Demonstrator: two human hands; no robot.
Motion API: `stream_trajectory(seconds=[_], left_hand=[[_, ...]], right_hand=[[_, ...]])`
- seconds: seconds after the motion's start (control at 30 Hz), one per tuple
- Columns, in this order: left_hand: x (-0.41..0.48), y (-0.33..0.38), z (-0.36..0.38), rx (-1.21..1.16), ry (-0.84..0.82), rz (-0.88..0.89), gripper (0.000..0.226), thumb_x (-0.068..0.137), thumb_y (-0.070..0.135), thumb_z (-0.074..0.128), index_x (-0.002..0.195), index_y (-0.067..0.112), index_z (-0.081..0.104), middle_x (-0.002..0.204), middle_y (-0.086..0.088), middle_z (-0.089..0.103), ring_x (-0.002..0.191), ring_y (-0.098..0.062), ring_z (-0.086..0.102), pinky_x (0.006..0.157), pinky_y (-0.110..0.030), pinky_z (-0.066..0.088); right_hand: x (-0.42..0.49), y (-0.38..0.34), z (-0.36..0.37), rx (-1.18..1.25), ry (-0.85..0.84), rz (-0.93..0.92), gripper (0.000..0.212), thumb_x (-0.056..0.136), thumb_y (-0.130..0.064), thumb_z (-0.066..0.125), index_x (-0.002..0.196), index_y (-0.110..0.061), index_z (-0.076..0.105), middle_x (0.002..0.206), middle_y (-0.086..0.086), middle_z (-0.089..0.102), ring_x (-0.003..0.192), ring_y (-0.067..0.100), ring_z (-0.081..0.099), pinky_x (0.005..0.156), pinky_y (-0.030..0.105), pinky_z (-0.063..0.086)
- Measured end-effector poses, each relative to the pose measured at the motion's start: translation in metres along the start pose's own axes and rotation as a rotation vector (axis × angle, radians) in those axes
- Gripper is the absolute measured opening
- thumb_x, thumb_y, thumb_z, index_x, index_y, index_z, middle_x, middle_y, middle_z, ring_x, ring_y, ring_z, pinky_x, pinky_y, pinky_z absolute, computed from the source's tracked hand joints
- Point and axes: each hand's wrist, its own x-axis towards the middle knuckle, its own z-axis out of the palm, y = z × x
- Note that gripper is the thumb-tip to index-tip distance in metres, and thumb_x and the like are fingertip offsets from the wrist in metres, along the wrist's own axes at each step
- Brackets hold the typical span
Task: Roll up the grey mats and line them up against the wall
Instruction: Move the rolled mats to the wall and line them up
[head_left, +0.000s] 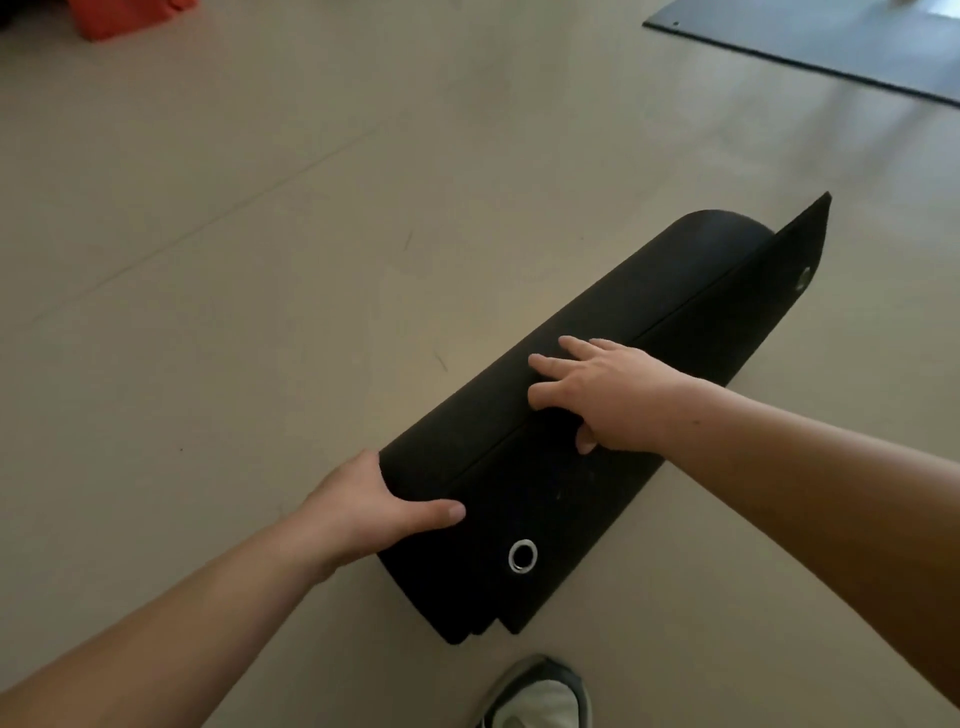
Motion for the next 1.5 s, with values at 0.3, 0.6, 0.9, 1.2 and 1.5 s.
stream_trajectory(seconds=[0.3, 0.6, 0.9, 1.2, 1.5], left_hand=[[0.019, 0.004, 0.034, 0.114, 0.204, 0.27, 0.106, 0.071, 0.049, 0.091, 0.16, 0.024, 0.038, 0.143, 0.002, 0.054, 0.132, -0.017, 0.052, 0.11, -0.032, 0.044], [0.07, 0.104, 0.096, 0.271, 0.241, 0.773, 0.094, 0.085, 0.038, 0.083, 0.161, 0.022, 0.032, 0.159, -0.01, 0.036, 0.148, -0.026, 0.03, 0.122, -0.035, 0.026], [0.066, 0.127, 0.11, -0.547, 0.124, 0.217, 0.078, 0.087, 0.045, 0.081, 0.15, 0.015, 0.045, 0.123, 0.005, 0.062, 0.113, -0.017, 0.062, 0.096, -0.032, 0.05], [0.029, 0.101, 0.138, -0.469, -0.063, 0.343, 0.051, 0.089, 0.014, 0.081, 0.128, 0.03, 0.052, 0.113, 0.011, 0.068, 0.102, -0.004, 0.066, 0.076, -0.013, 0.052], [-0.003, 0.072, 0.168, -0.286, 0.057, 0.518, 0.071, 0.083, 0.019, 0.085, 0.142, 0.029, 0.046, 0.12, 0.016, 0.06, 0.107, 0.003, 0.057, 0.087, -0.015, 0.051]], right_hand=[[0.03, 0.0, -0.009, -0.093, -0.053, -0.035, 0.15, 0.065, -0.037, 0.097, 0.158, -0.046, -0.021, 0.172, 0.004, -0.015, 0.158, 0.033, -0.009, 0.128, 0.054, 0.008], [-0.027, 0.068, 0.035, -0.051, 0.123, 0.326, 0.14, 0.06, -0.064, 0.09, 0.158, -0.042, -0.009, 0.155, 0.006, 0.037, 0.141, 0.029, 0.04, 0.118, 0.045, 0.035], [-0.082, 0.014, 0.16, -0.032, 0.301, 0.397, 0.13, 0.036, -0.051, 0.1, 0.147, -0.03, 0.036, 0.131, 0.028, 0.041, 0.119, 0.051, 0.042, 0.102, 0.06, 0.034], [-0.141, 0.008, 0.154, -0.059, 0.31, 0.331, 0.114, 0.058, -0.068, 0.088, 0.152, -0.027, 0.038, 0.138, 0.022, 0.049, 0.122, 0.045, 0.053, 0.104, 0.059, 0.048], [-0.124, 0.08, 0.105, 0.031, -0.058, 0.355, 0.16, 0.043, -0.08, 0.086, 0.158, -0.042, -0.019, 0.171, 0.012, 0.008, 0.158, 0.035, 0.007, 0.128, 0.053, 0.007]])
